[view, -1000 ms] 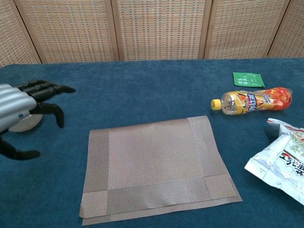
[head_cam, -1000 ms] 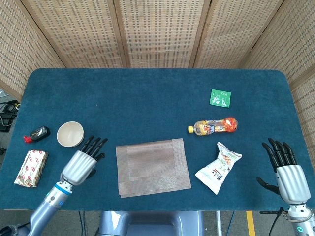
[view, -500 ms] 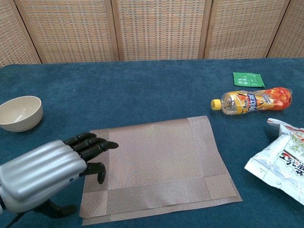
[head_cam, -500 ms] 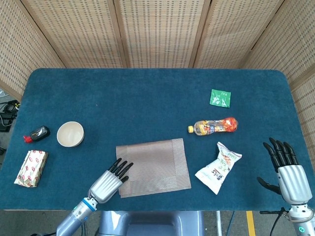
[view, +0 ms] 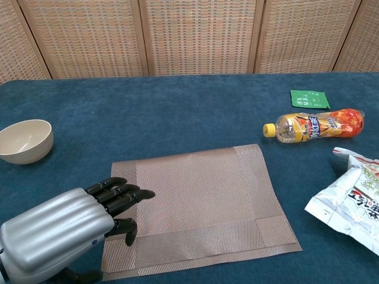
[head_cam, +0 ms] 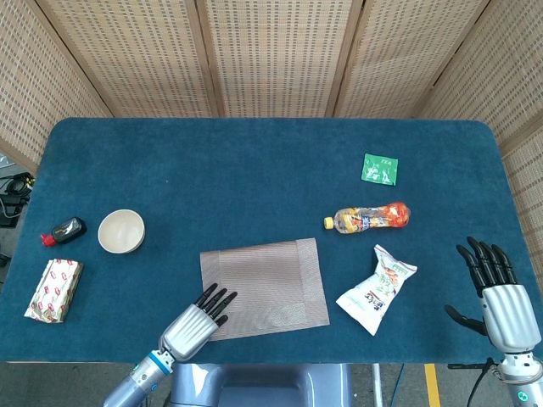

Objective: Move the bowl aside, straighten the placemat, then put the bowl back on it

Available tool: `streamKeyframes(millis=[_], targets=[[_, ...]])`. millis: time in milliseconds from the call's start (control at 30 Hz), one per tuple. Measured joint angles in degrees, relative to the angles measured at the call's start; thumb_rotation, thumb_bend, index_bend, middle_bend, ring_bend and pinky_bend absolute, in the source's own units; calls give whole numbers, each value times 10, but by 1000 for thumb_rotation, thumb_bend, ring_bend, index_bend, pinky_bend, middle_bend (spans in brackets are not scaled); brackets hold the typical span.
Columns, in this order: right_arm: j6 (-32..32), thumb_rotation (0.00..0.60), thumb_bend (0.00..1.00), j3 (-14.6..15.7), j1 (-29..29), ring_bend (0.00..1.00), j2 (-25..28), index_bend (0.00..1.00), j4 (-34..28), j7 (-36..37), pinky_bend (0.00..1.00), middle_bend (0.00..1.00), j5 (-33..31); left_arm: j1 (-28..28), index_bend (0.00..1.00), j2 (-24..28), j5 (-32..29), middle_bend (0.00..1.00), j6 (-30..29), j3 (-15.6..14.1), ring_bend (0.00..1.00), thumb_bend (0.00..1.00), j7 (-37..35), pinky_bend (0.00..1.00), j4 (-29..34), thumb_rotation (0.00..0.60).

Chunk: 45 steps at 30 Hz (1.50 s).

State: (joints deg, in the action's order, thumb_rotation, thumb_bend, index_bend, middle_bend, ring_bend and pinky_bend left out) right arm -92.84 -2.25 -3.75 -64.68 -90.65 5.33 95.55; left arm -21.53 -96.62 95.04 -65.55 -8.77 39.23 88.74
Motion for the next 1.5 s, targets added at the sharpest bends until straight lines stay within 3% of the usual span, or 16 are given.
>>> streamKeyframes(millis=[867,1233,1500], targets=[[-1,600,49,0,1,0,0,0,-2,-2,0,0,0,-1,457,-27,0,0,10,10,0,265,1,0,-29,600],[1,600,49,0,1,0,0,0,-3,-2,0,0,0,-1,513,-34,0,0,9,12,0,388,-2,0,-38,600],[1,600,48,0,1,0,1,0,-3,0,0,0,0,0,540,-34,0,0,9,13,0,389,-5,0,-40,600]])
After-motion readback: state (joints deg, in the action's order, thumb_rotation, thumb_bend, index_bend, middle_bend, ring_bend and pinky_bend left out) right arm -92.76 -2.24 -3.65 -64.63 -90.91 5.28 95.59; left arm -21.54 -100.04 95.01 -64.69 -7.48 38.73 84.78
